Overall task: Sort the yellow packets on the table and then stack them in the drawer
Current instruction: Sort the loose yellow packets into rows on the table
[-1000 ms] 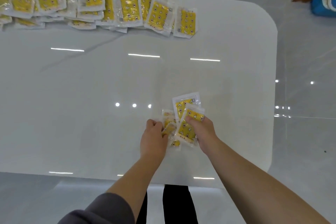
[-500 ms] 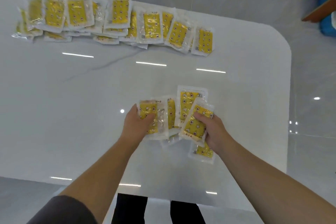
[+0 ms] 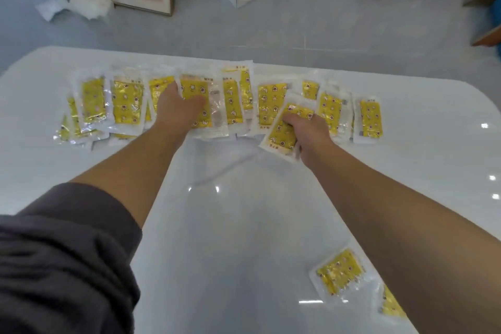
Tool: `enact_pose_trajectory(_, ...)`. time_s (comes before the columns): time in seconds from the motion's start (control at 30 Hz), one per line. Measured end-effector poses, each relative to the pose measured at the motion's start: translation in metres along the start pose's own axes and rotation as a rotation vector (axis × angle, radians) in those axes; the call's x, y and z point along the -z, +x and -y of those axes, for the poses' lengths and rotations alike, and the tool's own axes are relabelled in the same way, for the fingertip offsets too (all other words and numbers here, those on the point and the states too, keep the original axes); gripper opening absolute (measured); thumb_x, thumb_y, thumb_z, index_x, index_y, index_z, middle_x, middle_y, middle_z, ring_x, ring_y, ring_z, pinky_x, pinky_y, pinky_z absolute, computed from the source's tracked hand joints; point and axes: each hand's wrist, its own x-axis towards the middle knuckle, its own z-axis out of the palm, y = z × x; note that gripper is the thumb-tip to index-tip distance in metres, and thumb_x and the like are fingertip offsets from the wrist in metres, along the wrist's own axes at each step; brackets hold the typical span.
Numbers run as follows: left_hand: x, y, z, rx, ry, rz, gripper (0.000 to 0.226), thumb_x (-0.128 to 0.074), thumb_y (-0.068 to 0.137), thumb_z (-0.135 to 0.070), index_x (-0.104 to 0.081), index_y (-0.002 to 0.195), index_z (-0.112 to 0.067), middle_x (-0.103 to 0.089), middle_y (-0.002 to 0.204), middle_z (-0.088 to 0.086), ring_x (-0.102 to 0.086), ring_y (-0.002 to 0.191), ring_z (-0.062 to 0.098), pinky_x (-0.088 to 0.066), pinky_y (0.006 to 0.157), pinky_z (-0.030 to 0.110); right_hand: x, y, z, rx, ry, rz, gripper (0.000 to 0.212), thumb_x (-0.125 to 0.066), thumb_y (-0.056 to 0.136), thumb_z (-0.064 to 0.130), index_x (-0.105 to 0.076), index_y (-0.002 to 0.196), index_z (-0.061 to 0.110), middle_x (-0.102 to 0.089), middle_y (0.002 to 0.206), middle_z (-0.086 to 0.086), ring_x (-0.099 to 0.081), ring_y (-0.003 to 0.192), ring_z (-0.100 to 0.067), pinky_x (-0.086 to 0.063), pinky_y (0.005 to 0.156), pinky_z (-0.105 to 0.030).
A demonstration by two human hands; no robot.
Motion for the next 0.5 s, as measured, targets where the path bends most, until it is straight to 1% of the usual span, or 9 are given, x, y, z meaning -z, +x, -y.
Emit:
enact_pose_trajectory(0.03, -0.001, 0.009, -0.002, -0.007, 0.043, -0.022, 0.018, -0.06, 0.084, -0.018, -0.051, 0.098, -0.011, -0.05, 0.089, -0.003, -0.047, 0.083, 0.017, -0.039, 0.06, 0.024, -0.006, 0.008, 0.003, 0.041, -0.085, -0.057, 0.015, -0.067, 0.084, 0.006, -0.064, 0.093, 0.017, -0.071, 0.092, -0.009, -0.07, 0.078, -0.023, -0.06, 0.065, -0.037)
enact_pose_trajectory(0.1, -0.003, 0.019, -0.002, -0.054, 0.086, -0.055, 0.016, -0.059, 0.081, -0.018, -0.043, 0.079, -0.015, -0.044, 0.076, -0.001, -0.04, 0.068, 0.017, -0.034, 0.053, 0.025, -0.009, 0.021, 0.003, 0.15, -0.35, -0.149, 0.017, -0.064, 0.082, 0.01, -0.065, 0.099, 0.012, -0.068, 0.094, -0.009, -0.067, 0.077, -0.025, -0.058, 0.067, -0.036)
enact_pose_trajectory(0.2, 0.002, 0.026, -0.001, -0.105, 0.116, -0.108, 0.022, -0.061, 0.081, -0.021, -0.04, 0.077, -0.015, -0.042, 0.075, 0.002, -0.035, 0.065, 0.016, -0.03, 0.054, 0.027, 0.003, 0.025, 0.001, 0.314, -0.707, -0.2, 0.02, -0.062, 0.086, 0.019, -0.059, 0.099, 0.004, -0.056, 0.095, -0.01, -0.05, 0.07, -0.023, -0.038, 0.051, -0.027)
enact_pose_trajectory(0.23, 0.007, 0.027, -0.001, -0.107, 0.12, -0.123, 0.028, -0.062, 0.083, -0.023, -0.036, 0.072, -0.016, -0.04, 0.072, 0.0, -0.033, 0.062, 0.015, -0.029, 0.052, 0.026, 0.009, 0.025, 0.0, 0.339, -0.737, -0.215, 0.022, -0.063, 0.087, 0.021, -0.058, 0.099, 0.004, -0.055, 0.096, -0.01, -0.05, 0.074, -0.024, -0.038, 0.053, -0.027)
enact_pose_trajectory(0.3, 0.021, 0.033, -0.002, -0.114, 0.151, -0.158, 0.034, -0.064, 0.084, -0.029, -0.035, 0.07, -0.018, -0.039, 0.071, -0.002, -0.035, 0.061, 0.015, -0.031, 0.053, 0.027, 0.02, 0.024, 0.004, 0.343, -0.678, -0.253, 0.026, -0.067, 0.086, 0.025, -0.059, 0.106, 0.009, -0.061, 0.104, -0.007, -0.058, 0.091, -0.025, -0.05, 0.072, -0.034)
enact_pose_trajectory(0.33, 0.027, 0.037, -0.001, -0.107, 0.176, -0.183, 0.034, -0.065, 0.084, -0.031, -0.037, 0.071, -0.018, -0.041, 0.072, -0.001, -0.037, 0.063, 0.016, -0.032, 0.056, 0.029, 0.025, 0.023, 0.008, 0.336, -0.626, -0.272, 0.032, -0.069, 0.084, 0.026, -0.059, 0.111, 0.013, -0.063, 0.11, -0.005, -0.06, 0.099, -0.024, -0.052, 0.083, -0.038)
enact_pose_trajectory(0.4, 0.04, 0.044, 0.001, -0.084, 0.222, -0.218, 0.026, -0.065, 0.084, -0.03, -0.044, 0.079, -0.017, -0.046, 0.077, 0.0, -0.043, 0.07, 0.02, -0.035, 0.058, 0.031, 0.031, 0.024, 0.019, 0.347, -0.552, -0.292, 0.046, -0.074, 0.081, 0.026, -0.056, 0.122, 0.017, -0.062, 0.118, -0.001, -0.06, 0.107, -0.022, -0.05, 0.094, -0.042)
enact_pose_trajectory(0.43, 0.044, 0.047, 0.003, -0.065, 0.253, -0.216, 0.022, -0.065, 0.084, -0.03, -0.051, 0.091, -0.015, -0.053, 0.086, 0.001, -0.049, 0.077, 0.021, -0.039, 0.062, 0.032, 0.033, 0.026, 0.026, 0.351, -0.523, -0.288, 0.056, -0.075, 0.08, 0.026, -0.051, 0.13, 0.02, -0.06, 0.122, 0.0, -0.058, 0.111, -0.021, -0.049, 0.097, -0.041)
enact_pose_trajectory(0.5, 0.049, 0.049, 0.009, -0.045, 0.35, -0.21, 0.044, -0.065, 0.083, -0.033, -0.054, 0.121, -0.013, -0.058, 0.114, 0.005, -0.057, 0.1, 0.026, -0.047, 0.081, 0.037, 0.036, 0.03, 0.036, 0.33, -0.518, -0.27, 0.075, -0.077, 0.08, 0.025, -0.037, 0.143, 0.026, -0.054, 0.131, -0.001, -0.054, 0.118, -0.021, -0.045, 0.1, -0.038)
